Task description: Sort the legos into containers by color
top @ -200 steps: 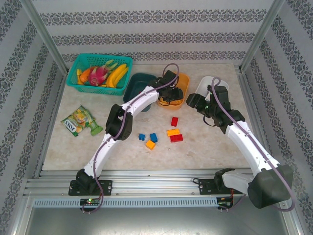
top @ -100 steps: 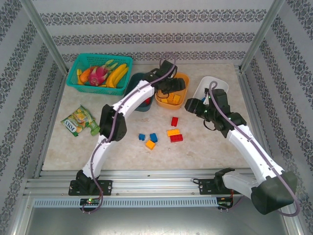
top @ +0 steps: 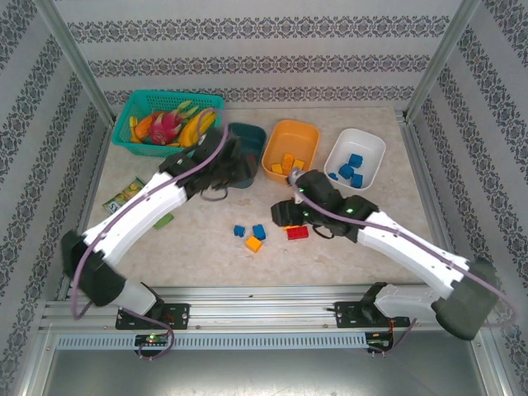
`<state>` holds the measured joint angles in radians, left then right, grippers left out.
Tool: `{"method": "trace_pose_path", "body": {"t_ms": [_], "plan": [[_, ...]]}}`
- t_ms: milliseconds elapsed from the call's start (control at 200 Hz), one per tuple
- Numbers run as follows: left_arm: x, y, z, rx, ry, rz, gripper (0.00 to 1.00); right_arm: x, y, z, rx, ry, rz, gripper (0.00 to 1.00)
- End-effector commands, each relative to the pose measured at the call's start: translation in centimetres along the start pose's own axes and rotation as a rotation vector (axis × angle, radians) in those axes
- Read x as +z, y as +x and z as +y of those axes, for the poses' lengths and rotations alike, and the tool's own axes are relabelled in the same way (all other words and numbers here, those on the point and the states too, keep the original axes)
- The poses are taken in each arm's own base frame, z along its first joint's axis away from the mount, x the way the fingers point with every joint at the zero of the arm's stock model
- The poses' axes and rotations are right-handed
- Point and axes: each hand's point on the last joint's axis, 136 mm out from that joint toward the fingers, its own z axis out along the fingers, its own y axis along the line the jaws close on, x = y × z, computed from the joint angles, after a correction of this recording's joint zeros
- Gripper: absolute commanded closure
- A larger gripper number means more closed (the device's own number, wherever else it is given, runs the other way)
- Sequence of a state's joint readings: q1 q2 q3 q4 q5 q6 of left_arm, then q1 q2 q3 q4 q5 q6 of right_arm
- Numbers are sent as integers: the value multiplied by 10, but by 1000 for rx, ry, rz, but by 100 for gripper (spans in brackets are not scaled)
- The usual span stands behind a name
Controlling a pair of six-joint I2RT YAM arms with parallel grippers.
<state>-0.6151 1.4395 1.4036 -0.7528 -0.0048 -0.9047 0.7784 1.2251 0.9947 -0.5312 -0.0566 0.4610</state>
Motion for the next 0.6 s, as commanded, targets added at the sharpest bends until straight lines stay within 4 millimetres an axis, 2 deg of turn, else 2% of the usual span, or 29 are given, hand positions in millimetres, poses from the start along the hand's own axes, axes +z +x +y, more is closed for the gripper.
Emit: {"method": "trace_pose_path", "body": {"t_ms": [0,70,135,280,430,595], "plan": [[-29,29,64,-122,-130,-26,33,21,5,33,-159,-77,75,34],[-43,53,99,-170,-177,-13,33,40,12,49,-238,-96,148,33],[-57,71,128,-213,-211,-16,33,58,18,56,-291,-90,213,33],[-85,99,177,-312,-238,-47,34,95,22,54,-372,-40,334,28],[-101,116,202,-388,-208,-72,34,130,32,47,-435,12,465,25],[-110,119,208,-415,-169,-99,35,155,37,45,-471,52,536,26]]}}
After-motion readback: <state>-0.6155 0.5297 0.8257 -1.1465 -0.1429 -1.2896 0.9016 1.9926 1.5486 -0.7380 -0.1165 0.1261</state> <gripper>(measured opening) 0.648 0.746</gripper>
